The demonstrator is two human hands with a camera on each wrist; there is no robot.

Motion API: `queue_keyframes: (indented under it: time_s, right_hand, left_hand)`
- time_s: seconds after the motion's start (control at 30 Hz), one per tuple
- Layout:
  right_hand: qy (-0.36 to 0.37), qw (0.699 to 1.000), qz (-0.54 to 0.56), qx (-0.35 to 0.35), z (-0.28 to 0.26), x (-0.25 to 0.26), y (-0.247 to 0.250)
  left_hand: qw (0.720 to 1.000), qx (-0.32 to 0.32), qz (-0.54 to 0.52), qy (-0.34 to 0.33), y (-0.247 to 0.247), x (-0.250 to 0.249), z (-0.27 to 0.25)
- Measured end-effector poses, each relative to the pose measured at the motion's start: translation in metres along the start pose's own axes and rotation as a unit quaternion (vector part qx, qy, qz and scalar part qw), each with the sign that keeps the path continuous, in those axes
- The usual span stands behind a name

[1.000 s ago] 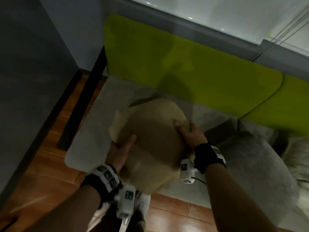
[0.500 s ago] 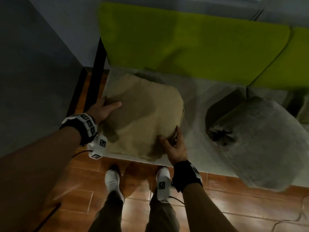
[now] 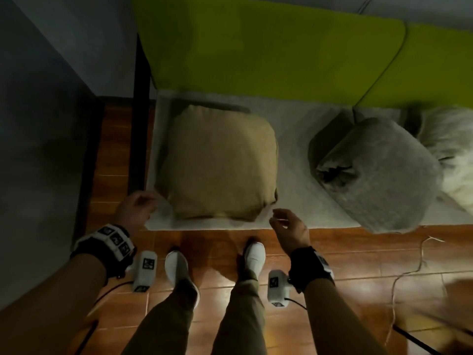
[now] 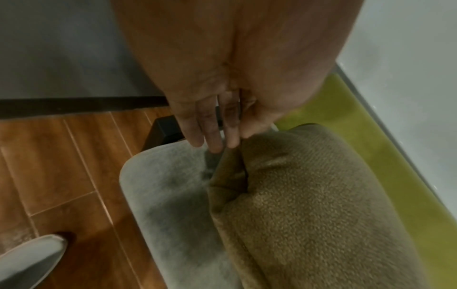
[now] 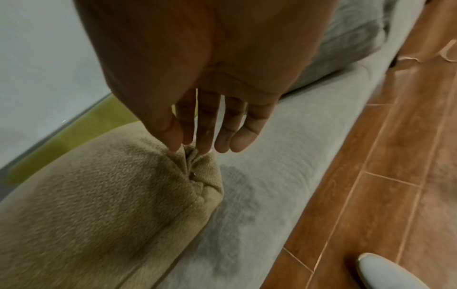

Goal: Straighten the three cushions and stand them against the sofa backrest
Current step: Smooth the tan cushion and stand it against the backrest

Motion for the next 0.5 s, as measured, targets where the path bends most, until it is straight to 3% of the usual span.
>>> queue_keyframes:
  time_s: [0.13, 0.27, 0.4, 0.5]
  right_hand:
    - [-0.056, 0.998, 0.022, 0.02, -0.004, -0.011, -0.025]
    - [-0.138, 0.981, 0.126, 0.044, 0.01, -0.011, -0.05]
    - [-0.145, 0.934, 0.326, 0.007, 0.023, 0.01, -0.056]
    - [-0.139, 0.874, 0.465, -0.006, 0.028, 0.028, -0.049]
  left_hand:
    - [0.997, 0.033, -0.04, 0.052, -0.023, 0.026, 0.024]
    - [0.986, 0.028, -0.137, 0.094, -0.043, 0.011, 0.022]
    - [0.964, 0.015, -0.233, 0.129, -0.052, 0.004, 0.023]
    - [0.96, 0.011, -0.241, 0.138, -0.049, -0.005, 0.022]
Point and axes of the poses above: each hand's wrist, its own z-axis towards the middle knuckle, its own y-axis out of the back of the hand, x = y × z, the point moved 6 cm from there along z, towards the middle knuckle, and after that the axes turned 7 degrees about -x, right-handed, at the moved point
